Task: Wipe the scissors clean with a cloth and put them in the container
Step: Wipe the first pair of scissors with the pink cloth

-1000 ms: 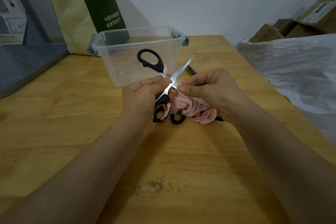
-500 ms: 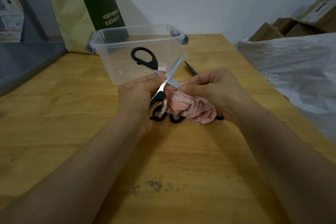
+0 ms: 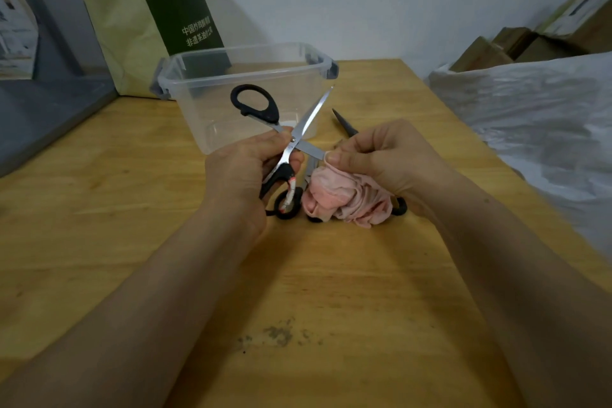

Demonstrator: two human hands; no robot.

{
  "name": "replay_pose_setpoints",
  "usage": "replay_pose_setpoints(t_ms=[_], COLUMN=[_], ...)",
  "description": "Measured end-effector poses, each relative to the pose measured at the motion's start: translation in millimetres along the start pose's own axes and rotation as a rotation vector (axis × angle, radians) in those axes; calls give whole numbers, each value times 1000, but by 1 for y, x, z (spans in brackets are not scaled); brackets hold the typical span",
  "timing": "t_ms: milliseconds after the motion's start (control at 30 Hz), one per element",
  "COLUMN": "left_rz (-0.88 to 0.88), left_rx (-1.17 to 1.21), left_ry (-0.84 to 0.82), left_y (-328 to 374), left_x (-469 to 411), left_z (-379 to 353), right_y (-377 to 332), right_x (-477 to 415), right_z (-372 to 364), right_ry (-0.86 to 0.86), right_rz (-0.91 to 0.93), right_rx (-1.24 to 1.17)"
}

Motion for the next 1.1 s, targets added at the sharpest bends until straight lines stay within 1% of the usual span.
replay_pose_setpoints(t_ms=[167,300,333,400,533,600,667,767,867,933,1033,1100], left_rz=[-9,-45,-67,-117,-166,-155,-142,-136,-150,-159,-173,-184], left_rx=[-8,-1,-7,-60,-191,-212,-198,-181,-180,-179,-142,-138], left_ry=[10,58,65,54,-81,-128,-135,-120,-123,-141,-135,-116], left_y=[1,9,12,17,11,8,6,1,0,1,0,-2], left_x=[-2,-13,-16,-16,3,7,7,8,9,9,6,5], left_z=[2,16,19,20,-3,-9,-10,-11,-13,-13,-12,-11], right_y=[2,6,7,7,-7,-12,-14,-11,-4,-2,-5,-6], right_x=[0,1,1,-1,3,7,8,5,5,6,9,10], right_z=[4,16,22,35,55,53,42,17,3,0,-4,-6], right_ry=[-3,26,63,180,455,510,456,242,62,-5,-76,-87], right_rz=[-14,-31,-38,-13,139,197,200,133,20,-30,-48,-39], right_rx=[60,203,228,201,208,170,96,-94,-270,-378,-546,-566])
Point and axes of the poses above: each hand's wrist, its own x-axis away from the middle knuckle, its own z-axis out of the back of the hand, y = z × x, the point moved 6 cm from there along -x, towards the middle knuckle, and after that the axes turned 3 degrees about x, right-handed, at the moved point
